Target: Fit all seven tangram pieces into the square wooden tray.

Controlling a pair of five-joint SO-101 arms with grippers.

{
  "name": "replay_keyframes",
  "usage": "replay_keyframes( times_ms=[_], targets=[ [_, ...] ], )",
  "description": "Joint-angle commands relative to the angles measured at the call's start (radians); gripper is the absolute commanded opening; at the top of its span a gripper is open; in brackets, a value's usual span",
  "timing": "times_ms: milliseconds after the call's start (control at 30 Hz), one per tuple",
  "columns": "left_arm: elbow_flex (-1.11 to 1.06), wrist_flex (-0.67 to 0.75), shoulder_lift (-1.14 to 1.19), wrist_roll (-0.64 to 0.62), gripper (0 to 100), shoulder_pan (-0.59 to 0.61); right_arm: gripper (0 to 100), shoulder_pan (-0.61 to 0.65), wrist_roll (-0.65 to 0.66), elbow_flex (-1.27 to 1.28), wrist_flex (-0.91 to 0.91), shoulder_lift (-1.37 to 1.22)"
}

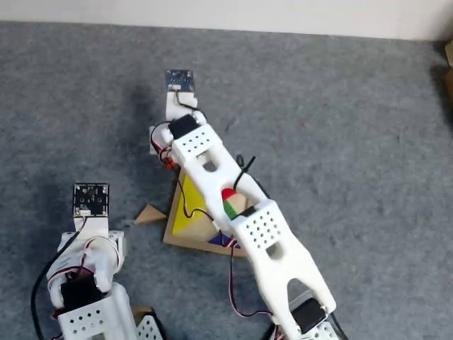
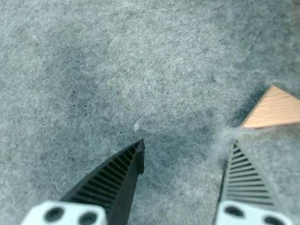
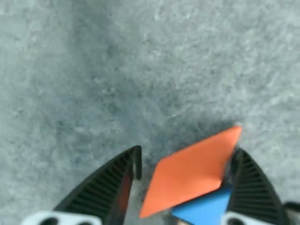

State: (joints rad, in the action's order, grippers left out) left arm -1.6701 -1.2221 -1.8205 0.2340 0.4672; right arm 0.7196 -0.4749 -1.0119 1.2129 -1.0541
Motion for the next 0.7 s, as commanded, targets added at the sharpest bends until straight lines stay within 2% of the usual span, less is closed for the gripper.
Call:
replay_keyframes(
  times_ms=[0, 167, 333, 500, 667],
  targets=[
    [0.018, 0.003, 0.001, 0.009, 27, 0.013, 28.6, -0.021, -0.008, -0.093, 0.134, -0.007],
    [0.018, 0.003, 0.001, 0.009, 27, 0.013, 28.3, -0.059, -0.006, -0.142, 0.203, -0.036],
    [0.018, 0.003, 0.001, 0.009, 27, 0.013, 21.7, -0.087, -0.003, -0.150, 0.200, -0.064],
    [0.018, 0.003, 0.001, 0.009, 27, 0.013, 21.7, -0.096, 0.072, -0.150, 0.206, -0.013],
    [0.018, 0.003, 0.001, 0.009, 27, 0.013, 21.7, -0.077, 0.080, -0.150, 0.188, 0.030]
  ],
)
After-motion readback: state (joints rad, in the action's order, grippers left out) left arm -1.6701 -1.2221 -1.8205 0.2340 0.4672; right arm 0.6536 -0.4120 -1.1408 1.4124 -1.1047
